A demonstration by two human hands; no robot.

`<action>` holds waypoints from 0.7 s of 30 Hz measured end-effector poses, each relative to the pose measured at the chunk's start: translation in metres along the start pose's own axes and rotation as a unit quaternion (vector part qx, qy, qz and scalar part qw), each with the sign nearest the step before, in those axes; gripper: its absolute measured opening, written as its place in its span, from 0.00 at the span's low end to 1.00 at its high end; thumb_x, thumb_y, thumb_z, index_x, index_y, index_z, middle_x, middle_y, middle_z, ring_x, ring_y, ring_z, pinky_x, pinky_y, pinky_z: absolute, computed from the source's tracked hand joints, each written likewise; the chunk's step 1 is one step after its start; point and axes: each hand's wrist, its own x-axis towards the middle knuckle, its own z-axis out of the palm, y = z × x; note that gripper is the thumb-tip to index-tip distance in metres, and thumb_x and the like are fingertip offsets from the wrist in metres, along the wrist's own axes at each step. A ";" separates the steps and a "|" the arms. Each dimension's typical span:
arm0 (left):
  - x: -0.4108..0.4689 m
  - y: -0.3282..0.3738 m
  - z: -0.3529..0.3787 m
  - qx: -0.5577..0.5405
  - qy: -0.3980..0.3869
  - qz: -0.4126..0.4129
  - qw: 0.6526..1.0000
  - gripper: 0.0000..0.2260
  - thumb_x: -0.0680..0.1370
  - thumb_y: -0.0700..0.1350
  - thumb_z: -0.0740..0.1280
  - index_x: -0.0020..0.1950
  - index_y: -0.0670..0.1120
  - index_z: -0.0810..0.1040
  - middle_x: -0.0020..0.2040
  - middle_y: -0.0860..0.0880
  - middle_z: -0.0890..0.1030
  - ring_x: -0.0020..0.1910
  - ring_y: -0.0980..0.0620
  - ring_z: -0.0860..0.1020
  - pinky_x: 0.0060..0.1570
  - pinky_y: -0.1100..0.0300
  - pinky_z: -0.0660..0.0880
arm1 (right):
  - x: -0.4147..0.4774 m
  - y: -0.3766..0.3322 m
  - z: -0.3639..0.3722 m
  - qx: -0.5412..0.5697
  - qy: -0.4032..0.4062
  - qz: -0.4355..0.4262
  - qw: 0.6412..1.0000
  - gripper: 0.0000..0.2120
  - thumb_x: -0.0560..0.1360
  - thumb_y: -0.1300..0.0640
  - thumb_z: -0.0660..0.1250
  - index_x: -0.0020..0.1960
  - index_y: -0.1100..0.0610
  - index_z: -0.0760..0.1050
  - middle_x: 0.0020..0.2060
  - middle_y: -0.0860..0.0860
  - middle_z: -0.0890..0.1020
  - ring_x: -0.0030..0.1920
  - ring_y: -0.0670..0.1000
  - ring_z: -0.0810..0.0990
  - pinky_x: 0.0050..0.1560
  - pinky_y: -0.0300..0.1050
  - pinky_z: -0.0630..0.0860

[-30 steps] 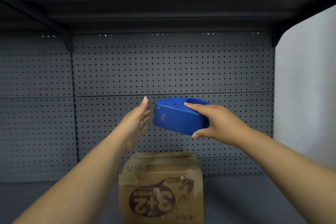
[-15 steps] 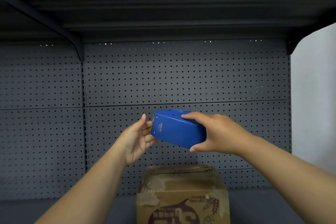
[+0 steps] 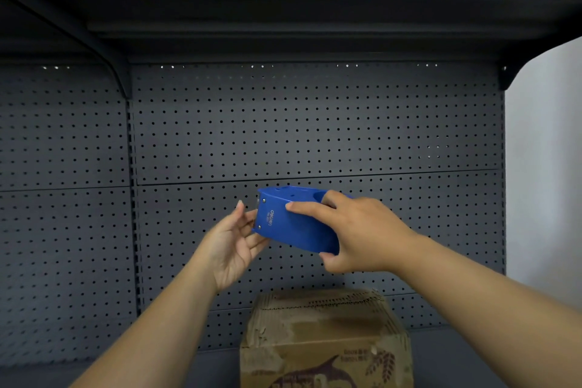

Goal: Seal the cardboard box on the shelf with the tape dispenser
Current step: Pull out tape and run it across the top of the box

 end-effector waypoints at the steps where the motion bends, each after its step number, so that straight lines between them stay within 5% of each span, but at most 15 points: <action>1: 0.001 -0.002 -0.002 0.000 0.000 -0.003 1.000 0.18 0.79 0.53 0.57 0.53 0.40 0.77 0.49 0.43 0.82 0.39 0.50 0.85 0.51 0.55 0.75 | 0.001 0.000 0.001 0.001 -0.007 -0.001 1.000 0.38 0.67 0.48 0.67 0.70 0.37 0.51 0.51 0.50 0.72 0.36 0.51 0.68 0.37 0.43 0.67; 7: -0.005 -0.026 -0.023 0.020 0.005 -0.063 0.998 0.21 0.79 0.54 0.55 0.56 0.39 0.76 0.51 0.42 0.82 0.40 0.50 0.85 0.50 0.54 0.78 | -0.005 0.001 0.015 0.034 -0.082 -0.019 0.996 0.38 0.69 0.46 0.67 0.72 0.37 0.49 0.47 0.45 0.66 0.41 0.48 0.68 0.39 0.41 0.65; 13: -0.019 -0.048 -0.042 0.048 0.033 -0.139 0.989 0.22 0.79 0.54 0.54 0.53 0.38 0.77 0.46 0.41 0.84 0.38 0.46 0.85 0.40 0.54 0.82 | -0.014 -0.002 0.046 0.111 -0.152 -0.020 0.982 0.38 0.68 0.47 0.69 0.70 0.36 0.50 0.47 0.44 0.66 0.45 0.48 0.70 0.44 0.44 0.69; 21: -0.024 -0.070 -0.058 0.044 0.061 -0.160 0.984 0.23 0.79 0.55 0.54 0.47 0.37 0.77 0.39 0.42 0.86 0.35 0.46 0.85 0.44 0.52 0.80 | -0.022 -0.007 0.076 0.118 -0.180 -0.037 0.976 0.37 0.70 0.46 0.67 0.70 0.32 0.48 0.53 0.46 0.71 0.44 0.47 0.68 0.40 0.41 0.64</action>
